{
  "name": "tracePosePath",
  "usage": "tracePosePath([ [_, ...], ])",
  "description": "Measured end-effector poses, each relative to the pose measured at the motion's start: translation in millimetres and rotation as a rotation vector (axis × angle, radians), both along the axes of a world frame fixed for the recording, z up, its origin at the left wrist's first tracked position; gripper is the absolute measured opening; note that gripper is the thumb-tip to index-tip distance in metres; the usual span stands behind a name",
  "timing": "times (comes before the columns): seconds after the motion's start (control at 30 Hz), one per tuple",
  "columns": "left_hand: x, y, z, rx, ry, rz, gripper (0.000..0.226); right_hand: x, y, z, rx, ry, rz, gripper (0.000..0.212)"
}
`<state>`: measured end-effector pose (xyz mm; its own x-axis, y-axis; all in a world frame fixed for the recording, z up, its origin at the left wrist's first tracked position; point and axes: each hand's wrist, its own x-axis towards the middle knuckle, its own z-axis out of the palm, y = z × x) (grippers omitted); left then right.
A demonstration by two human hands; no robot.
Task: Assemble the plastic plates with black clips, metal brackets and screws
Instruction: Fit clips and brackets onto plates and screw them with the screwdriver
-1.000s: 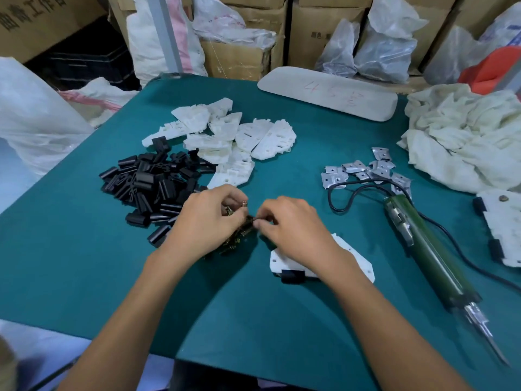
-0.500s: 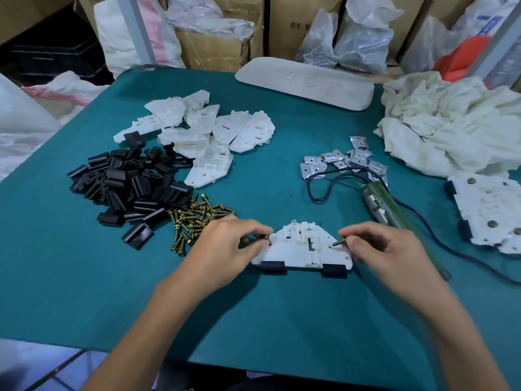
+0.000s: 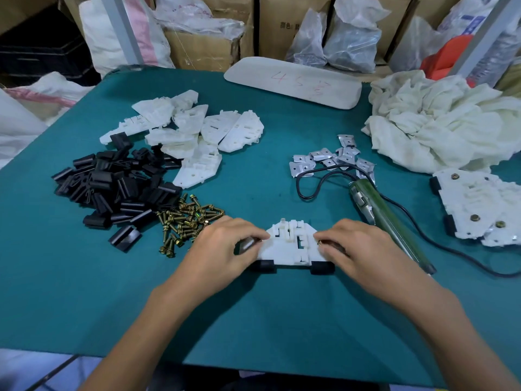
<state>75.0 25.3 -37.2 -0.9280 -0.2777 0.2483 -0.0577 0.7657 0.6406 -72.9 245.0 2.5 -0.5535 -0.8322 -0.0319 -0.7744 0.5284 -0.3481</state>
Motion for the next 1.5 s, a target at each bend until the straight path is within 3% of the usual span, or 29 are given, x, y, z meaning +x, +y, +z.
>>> tracePosePath([
  [0.2, -1, -1, 4, 0.105, -0.051, 0.011, 0.015, -7, -7, 3, 0.043, 0.086, -0.009, 0.027],
  [0.4, -4, 3, 2, 0.087, -0.008, 0.072, 0.023, -12, -4, 12, 0.075, 0.047, 0.093, 0.011],
  [0.77, -4, 1, -3, 0.152, -0.014, 0.048, 0.030, -16, -9, 13, 0.137, 0.138, 0.090, 0.021],
  [0.97, -6, -1, -1, 0.153, -0.030, 0.019, 0.041, -16, -12, 18, 0.171, 0.139, 0.136, 0.011],
  [1.03, -8, 0, -1, 0.141, -0.047, -0.002, 0.048, -16, -13, 21, 0.199, 0.160, 0.126, 0.018],
  [1.17, -21, 7, 0, 0.093, -0.194, -0.126, 0.084, -15, -17, 23, 0.230, 0.139, 0.167, 0.010],
  [1.3, -36, 20, -5, -0.031, -0.243, -0.165, 0.091, -13, -21, 26, 0.265, 0.186, 0.103, 0.028],
  [1.43, -37, 19, -11, 0.024, -0.192, -0.138, 0.090, -18, 8, 34, -0.033, 0.095, -0.105, 0.024],
  [1.5, -36, 19, -13, 0.049, -0.175, -0.133, 0.088, -29, 31, 35, -0.056, 0.104, -0.300, 0.030],
])
